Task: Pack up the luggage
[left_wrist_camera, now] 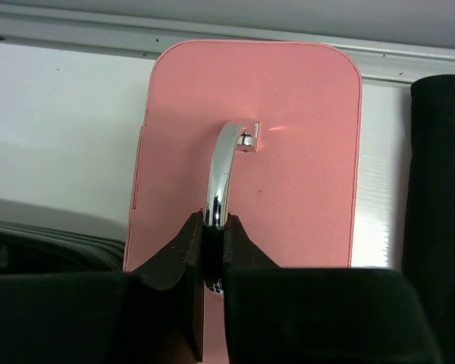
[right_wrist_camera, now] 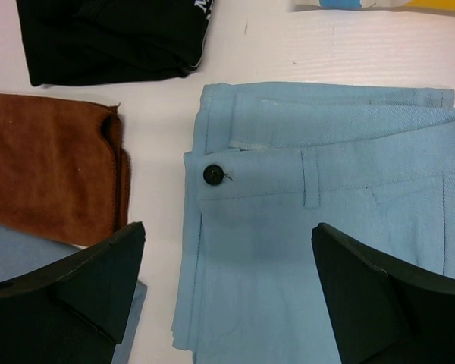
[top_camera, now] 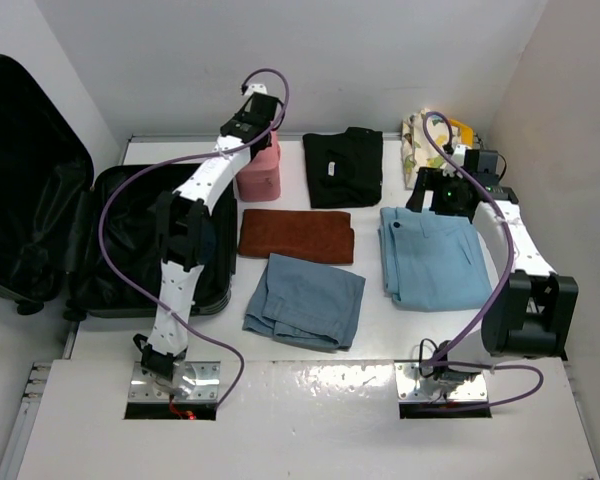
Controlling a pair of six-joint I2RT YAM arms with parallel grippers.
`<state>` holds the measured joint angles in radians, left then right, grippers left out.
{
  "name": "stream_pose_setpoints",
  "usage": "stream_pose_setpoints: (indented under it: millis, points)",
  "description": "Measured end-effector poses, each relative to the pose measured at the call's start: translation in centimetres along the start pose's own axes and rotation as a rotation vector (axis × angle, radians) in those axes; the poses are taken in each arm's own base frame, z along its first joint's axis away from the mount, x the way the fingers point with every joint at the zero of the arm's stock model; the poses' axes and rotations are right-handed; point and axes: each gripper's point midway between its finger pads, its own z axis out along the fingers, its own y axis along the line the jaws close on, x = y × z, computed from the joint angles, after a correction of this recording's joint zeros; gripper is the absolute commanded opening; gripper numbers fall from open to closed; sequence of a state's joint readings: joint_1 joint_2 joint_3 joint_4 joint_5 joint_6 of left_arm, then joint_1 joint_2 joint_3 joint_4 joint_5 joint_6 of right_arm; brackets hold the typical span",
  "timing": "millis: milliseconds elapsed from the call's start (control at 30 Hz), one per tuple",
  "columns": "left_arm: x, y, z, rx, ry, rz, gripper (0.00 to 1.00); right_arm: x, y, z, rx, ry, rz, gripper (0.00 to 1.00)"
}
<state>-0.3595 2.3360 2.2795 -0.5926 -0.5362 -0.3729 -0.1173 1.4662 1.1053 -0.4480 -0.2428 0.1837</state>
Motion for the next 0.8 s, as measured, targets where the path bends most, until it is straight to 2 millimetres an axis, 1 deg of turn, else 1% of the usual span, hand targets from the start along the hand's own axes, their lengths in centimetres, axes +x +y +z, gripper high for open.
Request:
stream_pose_setpoints:
  millis: [100,167,267,367,467,533,600,667,733,800]
  points:
    - [-0.1,0.2,0.2,0.013,0.002,0.012,0.00,-0.3,0.0,0.2,-0.001,-0.001,0.000,0.89]
    - [-0.3,0.0,0.2,0.033,0.000,0.021,0.00,-0.5,0.0,0.3,-0.003,-0.005,-0.001,0.89]
    - [-0.6,-0.4,0.2,0.090,-0.007,0.035,0.00,-0.4,0.0,0.4,-0.007,-0.002,0.001,0.87]
    - [-1.1,-0.4,-0.3,0.162,-0.004,0.037,0.00,-0.4,0.2,0.4,-0.016,0.001,0.002,0.87]
    - [-2.8,-0.1,-1.5,0.215,-0.024,0.022,0.00,-0.4,0.4,0.4,-0.025,0.001,0.003,0.85]
    - [-4.5,0.1,-2.8,0.245,-0.055,0.008,0.00,-0.3,0.5,0.4,-0.031,0.003,0.005,0.84]
    - [-6.7,0.4,-4.6,0.271,-0.104,-0.004,0.00,-0.3,0.6,0.4,-0.037,0.002,0.005,0.84]
    - [-9.1,1.0,-6.9,0.289,-0.157,-0.019,0.00,-0.3,0.8,0.4,-0.047,0.003,0.004,0.83]
    - [-11.2,2.0,-9.5,0.302,-0.211,-0.025,0.00,-0.3,1.0,0.4,-0.053,0.005,0.001,0.83]
    - [-13.1,3.7,-12.4,0.303,-0.264,-0.031,0.00,-0.2,1.5,0.5,-0.064,0.008,-0.007,0.82]
